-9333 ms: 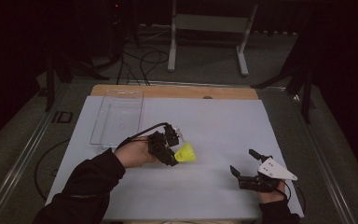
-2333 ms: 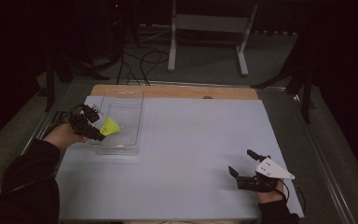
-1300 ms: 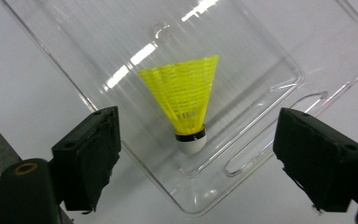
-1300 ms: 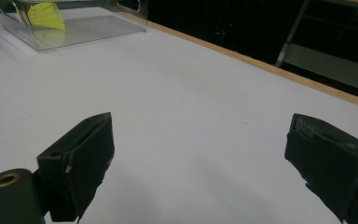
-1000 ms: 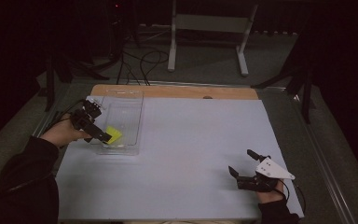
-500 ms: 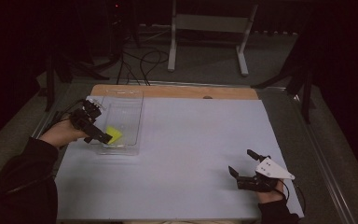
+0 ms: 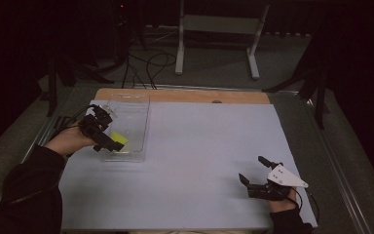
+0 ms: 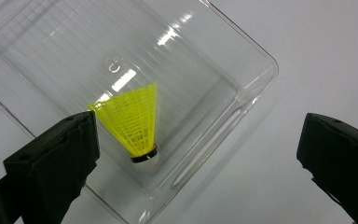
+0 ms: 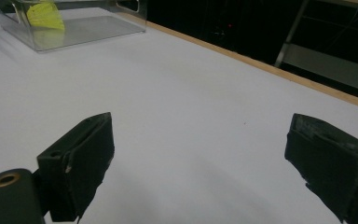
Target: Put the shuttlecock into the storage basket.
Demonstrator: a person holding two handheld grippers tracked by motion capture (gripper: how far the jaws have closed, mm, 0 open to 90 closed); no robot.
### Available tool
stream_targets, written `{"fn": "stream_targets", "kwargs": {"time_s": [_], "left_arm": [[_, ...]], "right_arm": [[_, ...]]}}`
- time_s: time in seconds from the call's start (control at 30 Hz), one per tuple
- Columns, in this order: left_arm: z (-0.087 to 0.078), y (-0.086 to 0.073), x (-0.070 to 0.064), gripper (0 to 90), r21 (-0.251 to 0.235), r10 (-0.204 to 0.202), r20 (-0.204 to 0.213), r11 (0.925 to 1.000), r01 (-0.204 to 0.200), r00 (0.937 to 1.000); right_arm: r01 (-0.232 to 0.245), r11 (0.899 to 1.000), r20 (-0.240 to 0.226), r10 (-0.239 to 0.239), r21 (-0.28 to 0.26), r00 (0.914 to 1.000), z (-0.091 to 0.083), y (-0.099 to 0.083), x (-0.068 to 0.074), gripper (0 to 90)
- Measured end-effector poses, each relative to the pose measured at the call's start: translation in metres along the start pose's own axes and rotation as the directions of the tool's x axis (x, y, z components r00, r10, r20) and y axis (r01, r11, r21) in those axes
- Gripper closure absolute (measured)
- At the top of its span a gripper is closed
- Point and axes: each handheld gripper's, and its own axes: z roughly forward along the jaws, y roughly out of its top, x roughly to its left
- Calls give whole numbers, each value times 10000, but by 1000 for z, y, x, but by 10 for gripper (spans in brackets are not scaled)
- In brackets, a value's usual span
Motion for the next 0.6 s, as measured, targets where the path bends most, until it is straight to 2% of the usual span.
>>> {"fn": "stream_targets", "kwargs": {"time_s": [0.1,0.27,0.3,0.37,0.5,0.6], "left_arm": [[-2,2,-3,0,-160,92,173,9998,-89,9998],[-4,6,-10,0,-292,327,181,9991,-322,9993],[-4,10,-16,0,-393,580,296,9976,-568,9979],[-4,13,-23,0,-499,751,336,9961,-734,9966],[-5,19,-33,0,-735,1092,465,9917,-1056,9929],[-6,23,-40,0,-1087,1226,700,9875,-1146,9900]], "right_arm": [[-12,10000,1,12,-9,10000,0,0,0,80],[-5,10000,-4,5,-6,10000,0,0,-1,80],[-21,10000,-4,21,-9,10000,0,0,0,81],[34,10000,4,-34,-3,10000,0,1,1,80],[26,10000,15,-26,0,10000,0,1,1,81],[37,10000,7,-37,12,10000,0,1,1,80]]}}
